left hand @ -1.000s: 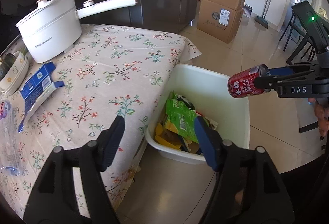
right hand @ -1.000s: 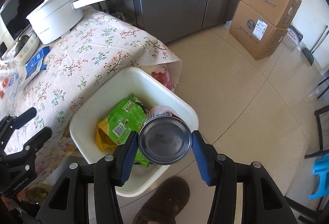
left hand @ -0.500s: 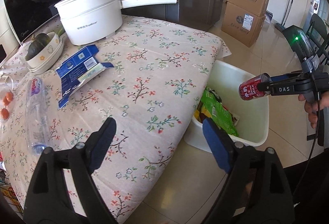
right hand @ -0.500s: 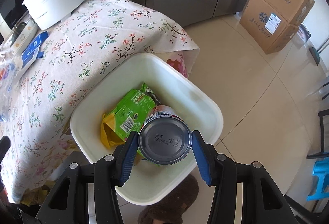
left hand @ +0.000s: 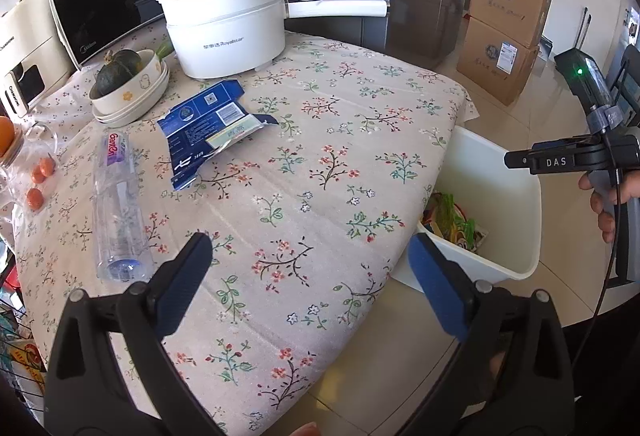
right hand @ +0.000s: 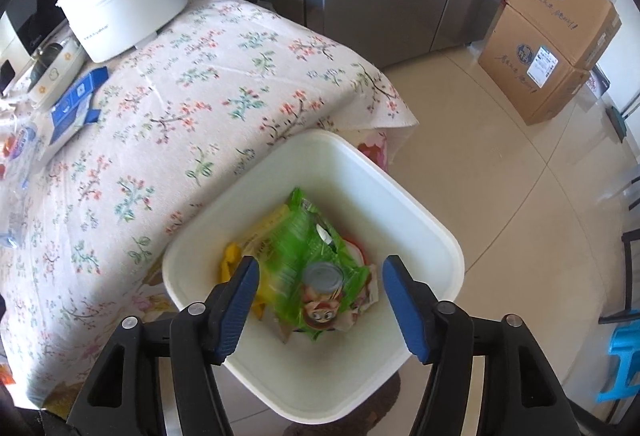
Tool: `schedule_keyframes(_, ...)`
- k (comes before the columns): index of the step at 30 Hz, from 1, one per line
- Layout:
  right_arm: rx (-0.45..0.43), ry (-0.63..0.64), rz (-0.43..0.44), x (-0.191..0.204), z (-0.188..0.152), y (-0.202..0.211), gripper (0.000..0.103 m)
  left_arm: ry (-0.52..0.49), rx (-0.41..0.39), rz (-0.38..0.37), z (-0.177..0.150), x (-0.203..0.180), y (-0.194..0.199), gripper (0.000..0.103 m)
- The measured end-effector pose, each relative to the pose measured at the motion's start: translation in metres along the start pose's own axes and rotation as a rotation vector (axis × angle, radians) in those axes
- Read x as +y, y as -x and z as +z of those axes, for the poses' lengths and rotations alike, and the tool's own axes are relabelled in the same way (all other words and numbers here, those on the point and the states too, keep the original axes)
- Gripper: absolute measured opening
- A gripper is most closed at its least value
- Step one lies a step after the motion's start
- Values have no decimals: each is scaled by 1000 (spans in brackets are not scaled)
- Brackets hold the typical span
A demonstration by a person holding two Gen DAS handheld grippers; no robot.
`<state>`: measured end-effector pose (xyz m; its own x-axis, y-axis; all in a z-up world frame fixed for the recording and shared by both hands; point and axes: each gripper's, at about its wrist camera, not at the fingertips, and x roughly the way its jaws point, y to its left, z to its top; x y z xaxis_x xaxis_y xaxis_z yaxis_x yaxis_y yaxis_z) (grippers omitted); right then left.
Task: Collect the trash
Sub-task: 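Move the left gripper to the clear water bottle and grasp it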
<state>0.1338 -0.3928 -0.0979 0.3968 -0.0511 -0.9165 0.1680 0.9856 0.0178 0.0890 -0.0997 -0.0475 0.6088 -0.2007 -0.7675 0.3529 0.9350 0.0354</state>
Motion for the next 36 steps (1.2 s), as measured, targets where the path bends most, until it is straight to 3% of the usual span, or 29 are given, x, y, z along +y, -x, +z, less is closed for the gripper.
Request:
schedule_keyframes(14, -72, 47, 27, 37, 14, 25, 76, 77, 13, 53, 1, 46, 5, 98)
schedule_keyframes(28, -80, 113, 66, 88, 29, 26, 82, 394, 56, 106, 12, 153, -6, 98)
schedule_keyframes(36, -70, 123, 87, 116, 39, 20, 82, 514, 98, 119, 9, 201, -38, 98)
